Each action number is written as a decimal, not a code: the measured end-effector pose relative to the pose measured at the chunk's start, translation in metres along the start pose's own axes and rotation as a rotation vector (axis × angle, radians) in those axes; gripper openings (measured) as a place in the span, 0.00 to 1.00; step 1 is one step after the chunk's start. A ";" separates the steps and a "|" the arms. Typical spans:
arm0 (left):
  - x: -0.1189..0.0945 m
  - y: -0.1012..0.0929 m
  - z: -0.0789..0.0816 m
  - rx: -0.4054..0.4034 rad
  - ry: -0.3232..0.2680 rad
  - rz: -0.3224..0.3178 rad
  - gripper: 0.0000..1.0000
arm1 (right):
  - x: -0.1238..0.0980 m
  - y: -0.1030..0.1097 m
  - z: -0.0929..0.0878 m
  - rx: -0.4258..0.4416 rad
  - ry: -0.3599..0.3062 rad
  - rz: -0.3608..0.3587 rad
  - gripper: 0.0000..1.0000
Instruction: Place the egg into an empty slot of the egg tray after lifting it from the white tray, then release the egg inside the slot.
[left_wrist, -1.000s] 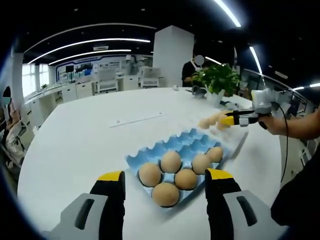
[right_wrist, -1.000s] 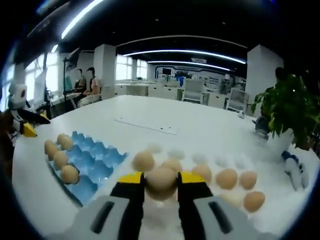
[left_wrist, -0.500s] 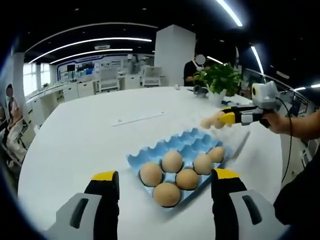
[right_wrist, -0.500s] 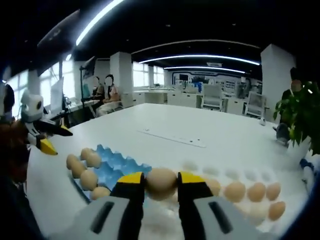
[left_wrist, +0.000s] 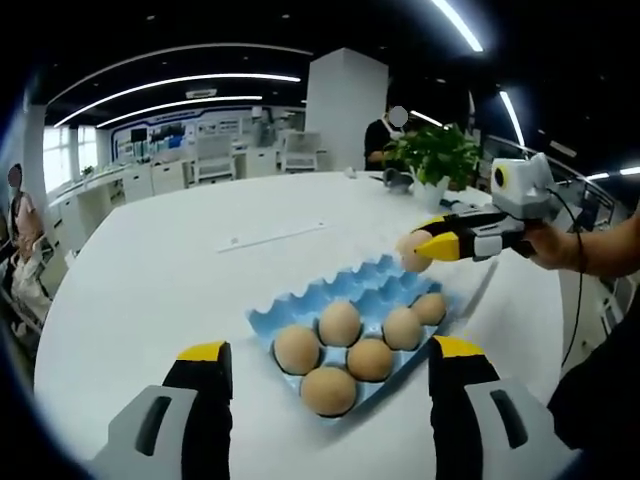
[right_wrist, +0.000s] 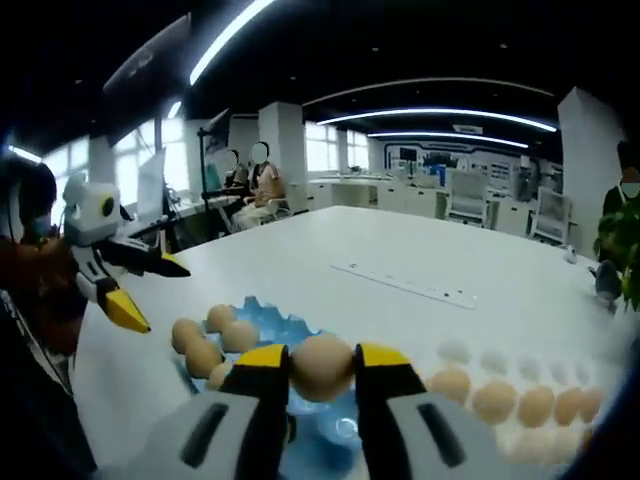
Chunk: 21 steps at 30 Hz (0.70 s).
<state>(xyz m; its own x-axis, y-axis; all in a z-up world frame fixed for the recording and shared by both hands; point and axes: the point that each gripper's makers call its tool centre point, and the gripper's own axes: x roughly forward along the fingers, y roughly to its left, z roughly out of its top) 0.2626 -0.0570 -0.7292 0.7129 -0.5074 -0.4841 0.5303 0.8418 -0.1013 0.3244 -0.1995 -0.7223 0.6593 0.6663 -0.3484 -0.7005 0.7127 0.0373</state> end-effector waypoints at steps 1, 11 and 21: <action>0.000 0.000 0.000 0.000 0.001 -0.002 0.80 | 0.005 0.005 0.000 -0.007 0.003 0.014 0.25; -0.001 -0.002 -0.004 -0.008 0.009 -0.007 0.76 | 0.038 0.033 -0.008 -0.028 0.049 0.106 0.25; -0.003 0.003 -0.003 -0.016 0.001 0.013 0.75 | 0.052 0.040 -0.021 0.021 0.099 0.148 0.25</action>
<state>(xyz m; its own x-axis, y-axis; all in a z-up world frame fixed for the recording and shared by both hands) 0.2606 -0.0522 -0.7310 0.7191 -0.4963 -0.4865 0.5137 0.8510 -0.1088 0.3254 -0.1411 -0.7591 0.5184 0.7401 -0.4283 -0.7813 0.6135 0.1145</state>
